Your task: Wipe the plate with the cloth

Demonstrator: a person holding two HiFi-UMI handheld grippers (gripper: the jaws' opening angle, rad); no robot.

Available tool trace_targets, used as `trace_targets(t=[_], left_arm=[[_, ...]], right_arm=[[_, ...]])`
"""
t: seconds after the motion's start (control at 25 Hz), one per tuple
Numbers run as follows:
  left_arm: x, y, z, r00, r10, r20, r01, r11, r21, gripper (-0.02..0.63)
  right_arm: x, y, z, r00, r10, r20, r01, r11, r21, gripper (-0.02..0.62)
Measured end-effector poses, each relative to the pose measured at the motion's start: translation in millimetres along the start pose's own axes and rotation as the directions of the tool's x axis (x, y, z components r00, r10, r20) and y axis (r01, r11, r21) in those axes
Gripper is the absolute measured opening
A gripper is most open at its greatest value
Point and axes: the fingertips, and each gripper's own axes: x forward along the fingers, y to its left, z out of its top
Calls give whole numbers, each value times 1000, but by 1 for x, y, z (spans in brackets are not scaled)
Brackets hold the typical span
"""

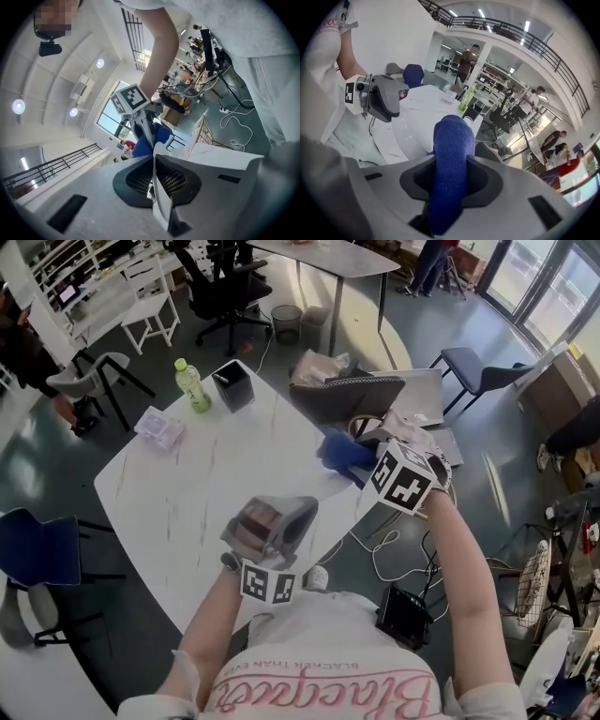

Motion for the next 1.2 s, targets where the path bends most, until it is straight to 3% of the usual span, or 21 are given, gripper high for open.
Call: trace_targets(t=[0.16,0.32,0.56,0.88,1.2], left_arm=[[-1,2,2,1000,6,18,-6,1000,-5,15],[2,2,2,999,11,30,-11,1000,2,17],[5,-3,9,998,0,58,-1,1000,25,17],[8,-7,15,997,-22,70,19,999,48,15],[10,-12,7,998,-49,46,46,996,70,17]], right_arm=[[-11,-8,-3,1000,-17,5,17,1000,-3,120],[-40,-6,25,994,-4,108,6,1000,-20,119],[-53,24,59,981,124,152,-101,983,-151,120],[-36,58,91,949,264,175,-218,945,-243,120],[6,70,96,955,288,73,-253,917,-307,120]])
